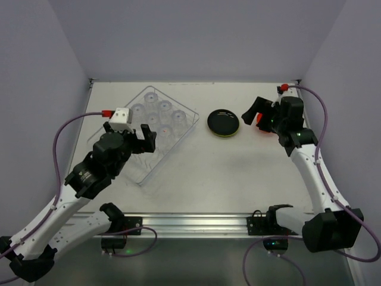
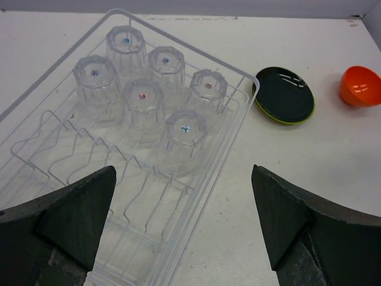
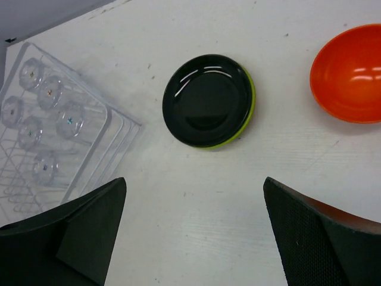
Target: Unload the mixed dishes from the dish rack
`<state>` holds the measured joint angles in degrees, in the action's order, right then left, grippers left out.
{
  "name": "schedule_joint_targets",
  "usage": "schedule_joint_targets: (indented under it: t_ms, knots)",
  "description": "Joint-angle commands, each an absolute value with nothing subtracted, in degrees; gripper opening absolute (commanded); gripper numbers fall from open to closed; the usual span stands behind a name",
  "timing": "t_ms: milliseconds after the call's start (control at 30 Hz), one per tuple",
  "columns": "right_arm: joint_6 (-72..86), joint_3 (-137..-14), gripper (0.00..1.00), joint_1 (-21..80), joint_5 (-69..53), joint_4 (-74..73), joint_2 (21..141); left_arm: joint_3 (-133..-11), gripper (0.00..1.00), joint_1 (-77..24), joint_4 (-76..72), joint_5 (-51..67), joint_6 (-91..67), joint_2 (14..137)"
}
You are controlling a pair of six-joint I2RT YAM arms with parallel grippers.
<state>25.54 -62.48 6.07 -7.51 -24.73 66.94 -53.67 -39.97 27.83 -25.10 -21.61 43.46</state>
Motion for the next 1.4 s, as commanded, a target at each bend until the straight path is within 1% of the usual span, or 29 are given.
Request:
schedule_joint_targets:
  t_ms: [0,67,100,167,233,333,400,467,533,700,767,867,1067,1300,1367]
  knots:
    - [26.9,-56.8,0.99,4.9,-14.7,-18.2,63.7,-59.5,1.00,-39.6,28.8,-25.3,-23.4,48.4]
    - [27.5,-55.6,0.99,4.8,-13.7,-18.2,61.1,-63.3,1.00,-39.6,33.7,-23.3,-23.3,53.9]
    - [27.8,-54.9,0.99,4.8,-13.4,-18.4,60.1,-65.1,1.00,-39.6,34.9,-22.9,-23.4,59.5]
    - [28.6,-54.2,0.99,4.9,-14.2,-19.6,58.1,-68.9,1.00,-39.6,35.1,-20.1,-21.7,64.6]
    - [28.0,-51.8,0.99,4.8,-16.9,-18.6,55.1,-71.3,1.00,-39.6,34.5,-21.1,-18.9,70.9]
    - [26.4,-49.0,0.99,4.9,-17.5,-19.8,52.1,-75.9,1.00,-38.3,36.6,-20.8,-20.3,78.7]
    - [25.8,-47.8,0.99,4.8,-16.8,-20.6,50.3,-77.4,1.00,-38.0,39.3,-22.1,-22.9,84.0]
    - [25.4,-46.7,0.99,4.9,-15.8,-19.9,49.0,-78.5,1.00,-38.0,42.7,-30.0,-26.6,87.6]
    - [25.4,-45.5,0.99,4.9,-16.9,-18.6,47.6,-78.0,1.00,-37.4,43.0,-31.1,-27.5,88.9]
    - [25.2,-45.8,0.99,4.9,-18.2,-18.2,48.1,-75.1,1.00,-34.4,37.3,-25.7,-29.8,90.7]
    - [25.1,-46.0,0.99,4.9,-19.1,-17.8,48.6,-73.9,1.00,-33.1,34.0,-21.5,-30.0,91.0]
    - [25.0,-45.4,0.99,4.9,-19.2,-17.4,49.3,-73.8,1.00,-32.5,32.3,-19.9,-30.7,91.9]
    - [25.0,-45.4,0.99,4.9,-20.1,-17.0,50.0,-73.7,1.00,-31.9,30.9,-19.1,-32.4,95.4]
    - [25.1,-44.5,0.99,4.9,-21.5,-15.7,50.3,-71.9,1.00,-31.9,29.4,-21.6,-33.8,96.2]
    - [25.0,-44.5,0.99,4.9,-21.4,-15.6,50.4,-71.3,0.98,-31.9,29.2,-22.1,-34.1,96.4]
